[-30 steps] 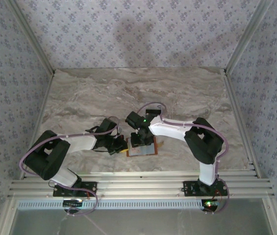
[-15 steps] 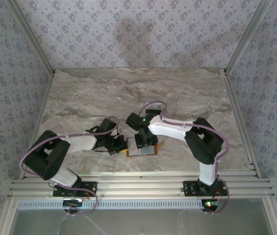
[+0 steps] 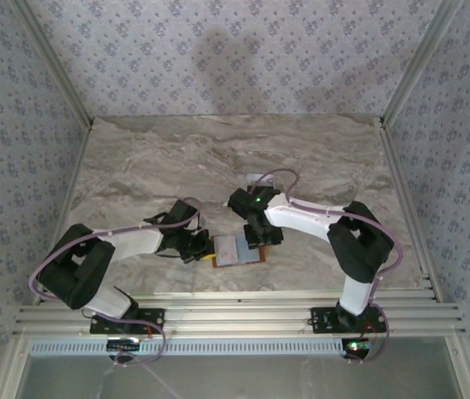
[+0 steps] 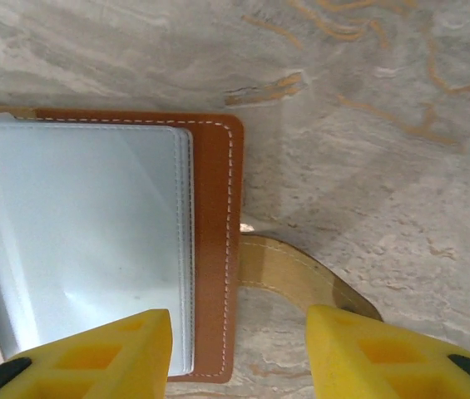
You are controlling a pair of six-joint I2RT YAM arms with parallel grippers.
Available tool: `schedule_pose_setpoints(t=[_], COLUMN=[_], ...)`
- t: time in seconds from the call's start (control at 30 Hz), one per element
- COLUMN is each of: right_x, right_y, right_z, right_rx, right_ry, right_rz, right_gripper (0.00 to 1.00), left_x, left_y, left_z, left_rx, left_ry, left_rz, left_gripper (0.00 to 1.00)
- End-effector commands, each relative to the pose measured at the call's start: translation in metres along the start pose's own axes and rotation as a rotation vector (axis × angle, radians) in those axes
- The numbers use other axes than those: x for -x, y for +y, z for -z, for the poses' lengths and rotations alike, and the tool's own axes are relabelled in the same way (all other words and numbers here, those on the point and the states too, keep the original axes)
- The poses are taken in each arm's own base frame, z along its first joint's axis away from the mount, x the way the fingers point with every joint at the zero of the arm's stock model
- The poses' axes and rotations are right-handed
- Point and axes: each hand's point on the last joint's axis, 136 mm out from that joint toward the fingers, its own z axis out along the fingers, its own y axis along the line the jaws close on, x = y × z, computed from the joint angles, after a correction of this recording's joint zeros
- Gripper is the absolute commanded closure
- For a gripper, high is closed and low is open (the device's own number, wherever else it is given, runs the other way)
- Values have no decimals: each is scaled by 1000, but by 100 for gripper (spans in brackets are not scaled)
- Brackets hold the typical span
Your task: Take the credit cards out of the card holder
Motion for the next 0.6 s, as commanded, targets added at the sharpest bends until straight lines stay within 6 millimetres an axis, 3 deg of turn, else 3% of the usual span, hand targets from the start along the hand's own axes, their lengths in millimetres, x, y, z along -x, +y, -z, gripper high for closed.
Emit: schedule_pose_setpoints(t=[0.0, 0.07, 0.3, 0.57], right_x=[3, -3, 11, 13], right_y=[-1, 5, 51, 71], right_z=[19, 16, 25, 19], right_rx=[35, 98, 454, 549], right_ry=[-48, -33, -69, -27], right_rz=[-20, -32, -93, -99], right_gripper=[54, 55, 60, 62], left_x=[3, 5, 9, 9], left_y=[-9, -12, -24, -29], left_z=[9, 12, 9, -3], left_rx=[7, 2, -5, 2], left_ry=[-16, -20, -13, 13], left_rz=[-27, -29, -48, -60], left_gripper=[99, 99, 99, 99])
